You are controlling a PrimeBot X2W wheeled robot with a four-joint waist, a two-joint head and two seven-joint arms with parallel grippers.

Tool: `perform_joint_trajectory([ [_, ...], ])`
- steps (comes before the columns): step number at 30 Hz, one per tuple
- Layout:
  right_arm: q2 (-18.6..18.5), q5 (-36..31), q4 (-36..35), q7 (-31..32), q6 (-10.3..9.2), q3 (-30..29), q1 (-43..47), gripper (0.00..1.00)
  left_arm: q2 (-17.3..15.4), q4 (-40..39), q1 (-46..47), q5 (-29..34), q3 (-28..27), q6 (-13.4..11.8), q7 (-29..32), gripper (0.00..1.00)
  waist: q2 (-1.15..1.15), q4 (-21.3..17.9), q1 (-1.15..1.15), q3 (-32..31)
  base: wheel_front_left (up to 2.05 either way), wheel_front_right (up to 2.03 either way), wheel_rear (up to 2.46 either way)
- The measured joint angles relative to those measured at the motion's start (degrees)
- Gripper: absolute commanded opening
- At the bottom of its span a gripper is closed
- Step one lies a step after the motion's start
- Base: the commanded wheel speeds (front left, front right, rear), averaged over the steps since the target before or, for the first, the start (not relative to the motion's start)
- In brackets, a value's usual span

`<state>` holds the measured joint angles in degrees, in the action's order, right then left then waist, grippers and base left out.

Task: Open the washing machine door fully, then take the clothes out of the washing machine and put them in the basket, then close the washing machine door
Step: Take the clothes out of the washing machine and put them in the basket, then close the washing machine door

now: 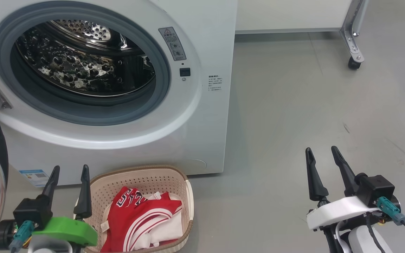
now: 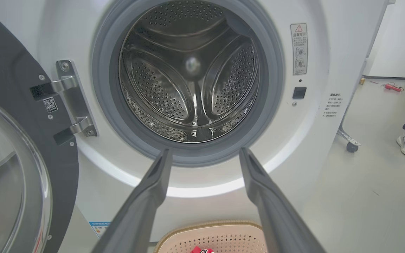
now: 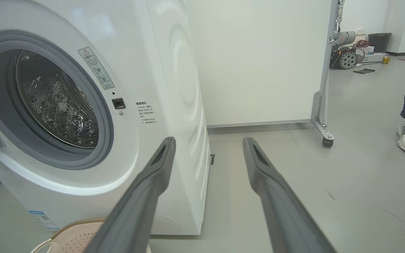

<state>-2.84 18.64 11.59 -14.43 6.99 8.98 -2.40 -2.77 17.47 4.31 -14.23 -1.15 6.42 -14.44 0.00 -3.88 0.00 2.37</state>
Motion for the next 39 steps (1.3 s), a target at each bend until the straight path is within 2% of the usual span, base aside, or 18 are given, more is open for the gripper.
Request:
perform_joint_trajectory([
  [18,0.03,0.0,-1.88,-0.01,0.0,-0.63,0.64,1.0,0.08,-6.7,-3.3,-0.3,0.52,0.29,0.0,1.0,0.0,-0.61,0.0,0.81,0.0,0.0,0.0],
  [39,0.05,-0.01,-2.04,-0.01,0.0,-0.63,0.66,1.0,0.12,-9.1,-4.77,-0.29,1.33,0.42,0.0,1.0,0.0,-0.45,0.0,1.29,0.0,0.0,0.0],
])
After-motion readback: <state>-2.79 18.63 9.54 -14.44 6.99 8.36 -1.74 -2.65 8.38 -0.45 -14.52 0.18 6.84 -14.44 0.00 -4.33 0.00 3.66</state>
